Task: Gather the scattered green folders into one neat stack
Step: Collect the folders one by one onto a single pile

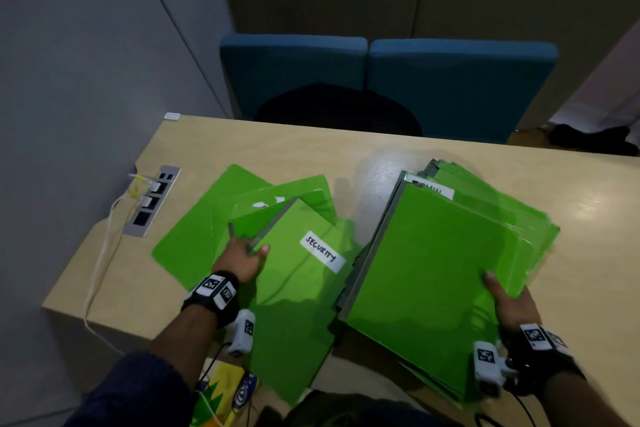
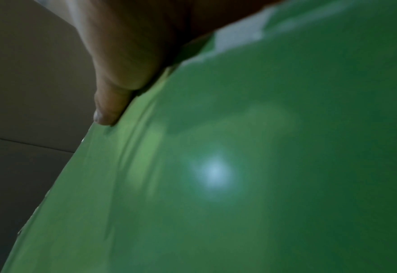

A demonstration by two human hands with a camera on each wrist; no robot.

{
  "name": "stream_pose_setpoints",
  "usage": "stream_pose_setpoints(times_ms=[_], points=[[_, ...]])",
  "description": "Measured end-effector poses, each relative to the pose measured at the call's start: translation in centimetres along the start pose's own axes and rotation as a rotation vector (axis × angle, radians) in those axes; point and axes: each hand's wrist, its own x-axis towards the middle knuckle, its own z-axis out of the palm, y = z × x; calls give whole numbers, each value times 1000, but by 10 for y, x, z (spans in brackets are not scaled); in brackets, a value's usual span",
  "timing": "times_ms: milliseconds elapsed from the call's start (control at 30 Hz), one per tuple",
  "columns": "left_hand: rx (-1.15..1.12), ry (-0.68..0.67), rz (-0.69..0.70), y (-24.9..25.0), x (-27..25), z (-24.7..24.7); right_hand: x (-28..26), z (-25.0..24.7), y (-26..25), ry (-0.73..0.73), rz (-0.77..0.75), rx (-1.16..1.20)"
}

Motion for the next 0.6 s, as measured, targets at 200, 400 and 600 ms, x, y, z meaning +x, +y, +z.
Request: stream_pose_setpoints(times_ms=[200, 400, 600], points=[[-240, 126, -301, -49, -15, -12, -1, -1, -1, -14, -11, 58], [-330, 75, -346, -28, -29, 18, 7, -3, 7, -36, -21, 48], [-523, 16, -399, -3, -30, 28, 16, -6, 18, -39, -6, 16]])
